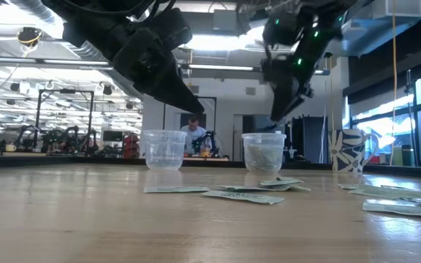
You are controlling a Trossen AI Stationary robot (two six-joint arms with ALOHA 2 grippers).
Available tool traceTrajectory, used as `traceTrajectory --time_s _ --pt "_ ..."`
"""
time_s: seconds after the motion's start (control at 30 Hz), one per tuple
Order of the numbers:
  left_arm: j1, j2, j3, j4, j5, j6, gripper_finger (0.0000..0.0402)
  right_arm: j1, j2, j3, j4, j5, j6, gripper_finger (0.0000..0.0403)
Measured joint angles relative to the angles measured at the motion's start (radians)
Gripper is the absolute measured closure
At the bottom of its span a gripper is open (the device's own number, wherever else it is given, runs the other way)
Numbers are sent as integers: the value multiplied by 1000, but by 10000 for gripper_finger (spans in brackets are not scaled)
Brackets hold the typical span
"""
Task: Pick and place Stevia / Truvia into bins
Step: Put the stevia packet into the right transparent container
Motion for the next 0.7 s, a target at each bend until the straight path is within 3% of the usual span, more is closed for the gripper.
traceTrajectory --time_s 0.1,0.17,0.33,0.53,0.7 --pt "0 0 0 0 -20 6 313 50 -35 0 -28 -209 -81 287" --pt "0 0 0 0 -27 27 313 98 -36 0 -44 -271 -120 290" --pt "-1 0 0 0 -26 44 313 209 -3 -44 -21 -270 -145 304" --pt "-1 0 0 -6 -25 44 313 296 29 -125 174 -266 -161 317" --pt "-1 0 0 -8 -24 43 313 342 57 -147 229 -266 -175 318"
